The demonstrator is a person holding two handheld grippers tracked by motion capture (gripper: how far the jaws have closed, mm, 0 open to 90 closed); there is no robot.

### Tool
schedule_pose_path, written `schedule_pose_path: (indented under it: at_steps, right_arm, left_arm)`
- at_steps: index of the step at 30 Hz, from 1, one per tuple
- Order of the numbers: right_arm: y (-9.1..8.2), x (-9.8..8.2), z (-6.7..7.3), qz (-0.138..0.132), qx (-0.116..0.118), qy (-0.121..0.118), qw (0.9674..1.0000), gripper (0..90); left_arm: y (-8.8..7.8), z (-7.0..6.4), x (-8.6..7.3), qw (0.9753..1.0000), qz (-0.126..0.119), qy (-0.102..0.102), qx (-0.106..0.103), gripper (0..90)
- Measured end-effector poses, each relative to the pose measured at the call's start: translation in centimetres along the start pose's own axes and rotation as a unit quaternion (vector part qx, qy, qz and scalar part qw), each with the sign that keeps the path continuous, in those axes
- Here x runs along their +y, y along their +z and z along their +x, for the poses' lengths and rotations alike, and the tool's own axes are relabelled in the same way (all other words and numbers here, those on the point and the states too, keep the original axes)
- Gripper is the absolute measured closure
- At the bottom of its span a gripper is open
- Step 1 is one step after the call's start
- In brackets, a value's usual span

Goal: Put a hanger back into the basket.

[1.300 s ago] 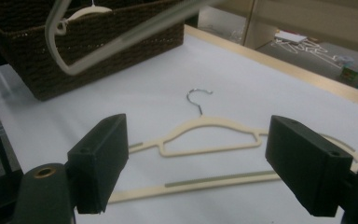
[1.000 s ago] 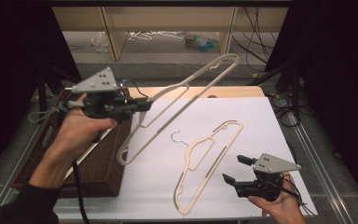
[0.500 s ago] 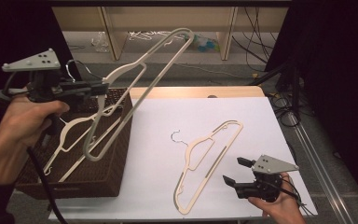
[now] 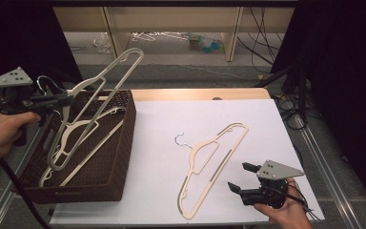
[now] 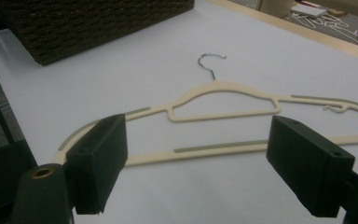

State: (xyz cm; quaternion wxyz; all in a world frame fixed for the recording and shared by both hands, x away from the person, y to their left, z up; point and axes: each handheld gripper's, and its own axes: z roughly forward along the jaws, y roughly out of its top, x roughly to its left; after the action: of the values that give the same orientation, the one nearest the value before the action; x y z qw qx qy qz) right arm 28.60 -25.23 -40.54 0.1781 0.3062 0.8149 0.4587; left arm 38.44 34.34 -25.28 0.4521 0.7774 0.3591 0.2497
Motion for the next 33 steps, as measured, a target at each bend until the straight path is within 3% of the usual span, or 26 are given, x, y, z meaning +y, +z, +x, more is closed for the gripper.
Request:
schedule_pose_path:
  at_steps: [1, 2, 9, 17, 22, 24, 25, 29, 33]
  right_arm:
    - [0.0, 0.0, 0.0, 0.001, 0.0, 0.001, 1.0, 21.6]
    - [0.0, 0.0, 0.0, 0.001, -0.001, 0.003, 1.0, 21.6]
    - [0.1, -0.2, 0.0, 0.004, 0.002, 0.004, 1.0, 21.8]
    - [0.2, -0.3, 0.0, 0.008, 0.003, 0.0, 1.0, 21.8]
    - [0.1, -0.3, 0.0, 0.009, 0.004, 0.004, 0.9999, 21.8]
    - [0.1, -0.3, 0.0, 0.008, 0.004, 0.001, 1.0, 21.9]
    - [0.1, -0.4, 0.0, 0.008, 0.004, 0.002, 1.0, 21.9]
    - [0.1, -0.4, 0.0, 0.007, 0.001, 0.001, 1.0, 21.9]
    - [0.1, -0.4, 0.0, 0.009, 0.002, 0.002, 1.0, 21.9]
  left_arm:
    - [0.0, 0.0, -0.7, 0.9993, 0.013, -0.034, -0.002, 85.6]
    - [0.0, 0.2, -1.3, 0.9991, 0.02, -0.037, -0.002, 85.6]
    - [0.4, 1.6, -4.0, 0.9975, 0.061, -0.032, 0.016, 85.6]
    - [1.7, 2.7, -6.7, 0.9943, 0.098, -0.04, 0.014, 85.5]
    - [2.4, 3.0, -7.5, 0.9927, 0.111, -0.046, 0.005, 85.5]
    - [2.8, 3.4, -8.2, 0.9903, 0.128, -0.054, 0.005, 85.5]
    - [2.8, 3.7, -8.4, 0.9892, 0.139, -0.047, 0.003, 85.5]
    - [3.4, 4.0, -8.9, 0.9884, 0.139, -0.06, -0.004, 85.5]
    - [4.7, 3.7, -8.8, 0.9864, 0.153, -0.059, -0.009, 85.4]
